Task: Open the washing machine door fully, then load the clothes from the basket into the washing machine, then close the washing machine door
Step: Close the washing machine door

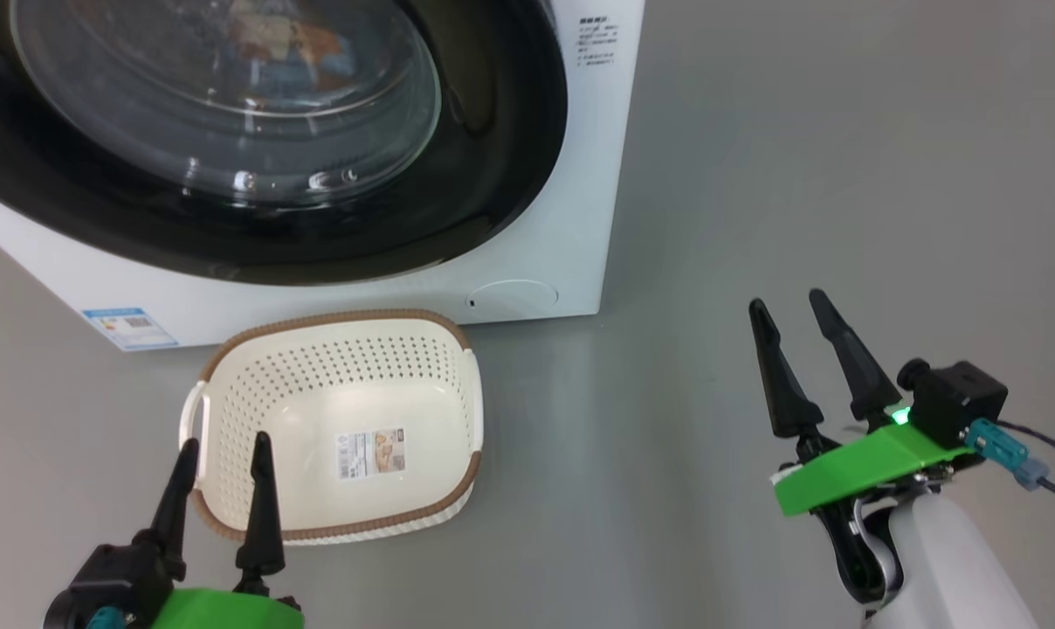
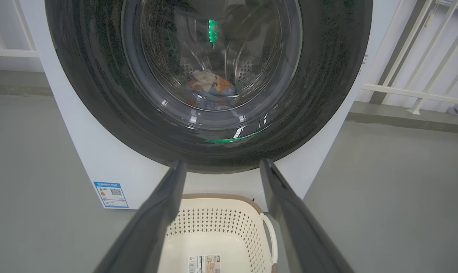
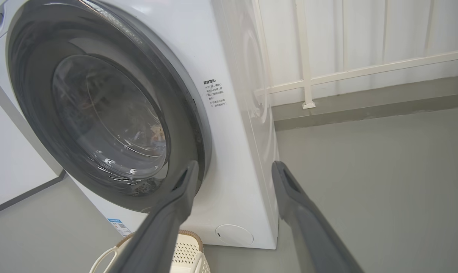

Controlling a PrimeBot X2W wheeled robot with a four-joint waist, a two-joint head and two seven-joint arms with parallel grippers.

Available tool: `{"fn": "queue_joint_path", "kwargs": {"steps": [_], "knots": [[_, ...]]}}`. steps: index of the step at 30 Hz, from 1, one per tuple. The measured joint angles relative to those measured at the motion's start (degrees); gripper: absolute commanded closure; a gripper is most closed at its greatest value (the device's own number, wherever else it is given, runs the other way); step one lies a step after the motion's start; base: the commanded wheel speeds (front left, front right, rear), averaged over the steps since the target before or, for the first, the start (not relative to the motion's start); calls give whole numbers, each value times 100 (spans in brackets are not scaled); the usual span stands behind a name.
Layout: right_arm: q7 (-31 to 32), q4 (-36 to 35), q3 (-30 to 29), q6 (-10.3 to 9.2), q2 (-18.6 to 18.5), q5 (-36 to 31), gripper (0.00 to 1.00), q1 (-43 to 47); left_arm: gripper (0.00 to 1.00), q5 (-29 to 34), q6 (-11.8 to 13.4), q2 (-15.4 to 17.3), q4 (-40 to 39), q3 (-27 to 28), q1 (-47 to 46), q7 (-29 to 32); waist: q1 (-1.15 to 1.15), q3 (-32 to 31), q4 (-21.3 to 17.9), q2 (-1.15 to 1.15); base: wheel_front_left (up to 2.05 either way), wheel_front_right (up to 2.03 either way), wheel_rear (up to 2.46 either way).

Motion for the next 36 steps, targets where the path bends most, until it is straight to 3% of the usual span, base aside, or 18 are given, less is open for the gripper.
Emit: {"fn": "queue_joint_path", "kwargs": {"steps": [16, 36], "knots": [[1, -138, -334, -1, 155, -519, 0, 957, 0, 148, 183, 9, -358, 124, 704, 0, 0, -562, -214, 0, 0, 0, 0], [1, -304, -531, -1, 215, -862, 0, 1502, 0, 313, 375, 18, -586, 196, 1224, 0, 0, -987, -243, 0, 0, 0, 0]]}}
